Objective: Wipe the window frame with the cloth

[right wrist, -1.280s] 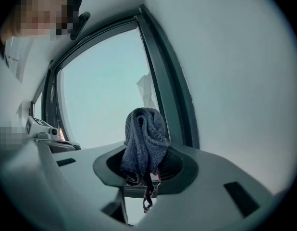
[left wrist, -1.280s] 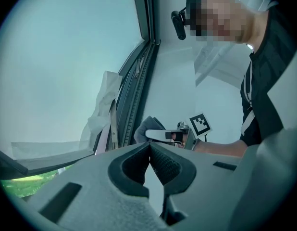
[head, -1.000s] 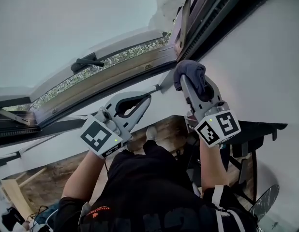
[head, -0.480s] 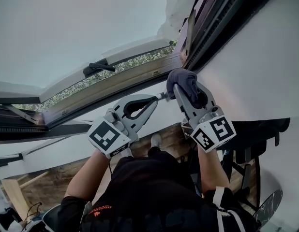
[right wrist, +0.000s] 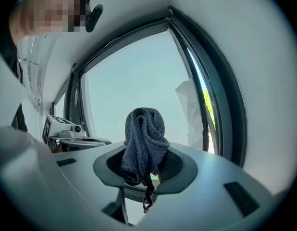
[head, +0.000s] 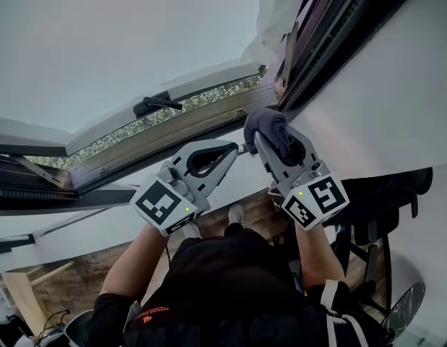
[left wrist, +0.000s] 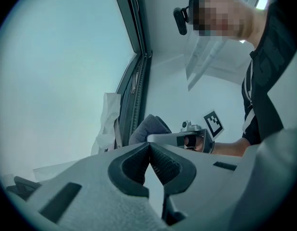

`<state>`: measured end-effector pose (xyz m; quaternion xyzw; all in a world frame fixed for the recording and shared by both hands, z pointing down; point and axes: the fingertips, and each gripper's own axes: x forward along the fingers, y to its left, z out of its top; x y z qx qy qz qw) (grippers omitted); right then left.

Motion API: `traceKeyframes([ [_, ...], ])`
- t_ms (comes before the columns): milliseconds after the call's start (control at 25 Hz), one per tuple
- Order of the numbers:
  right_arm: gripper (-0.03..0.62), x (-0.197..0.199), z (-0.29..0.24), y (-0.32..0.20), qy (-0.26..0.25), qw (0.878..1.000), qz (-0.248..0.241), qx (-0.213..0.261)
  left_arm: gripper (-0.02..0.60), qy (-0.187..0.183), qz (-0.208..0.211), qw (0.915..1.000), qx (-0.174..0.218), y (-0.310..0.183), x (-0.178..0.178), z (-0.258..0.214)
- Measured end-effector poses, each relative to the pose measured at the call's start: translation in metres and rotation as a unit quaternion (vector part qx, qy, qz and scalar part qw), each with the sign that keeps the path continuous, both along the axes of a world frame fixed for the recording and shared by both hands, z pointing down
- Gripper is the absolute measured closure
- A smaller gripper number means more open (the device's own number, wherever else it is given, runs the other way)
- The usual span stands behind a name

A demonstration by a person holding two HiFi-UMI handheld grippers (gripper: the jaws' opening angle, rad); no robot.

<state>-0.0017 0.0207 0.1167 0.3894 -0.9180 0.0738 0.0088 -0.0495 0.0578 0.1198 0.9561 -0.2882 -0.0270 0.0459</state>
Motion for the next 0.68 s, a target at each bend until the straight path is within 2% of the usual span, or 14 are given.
traceKeyframes([
  [280,0.476,-0.024,0.008,0.009,0.01,1.0,-0.01,-0.011,0.561,0.004,-0.004,1.0,0.003,0.003,-0.019,0.0],
  [440,0.476,-0.034,0.013,0.012,0.014,1.0,-0.014,-0.018,0.561,0.01,-0.01,0.9997,-0.021,0.005,-0.028,-0.001],
  [680,0.476,-0.047,0.014,0.013,0.017,1.0,-0.016,-0.021,0.561,0.015,-0.013,0.9996,-0.022,0.006,-0.043,-0.001],
])
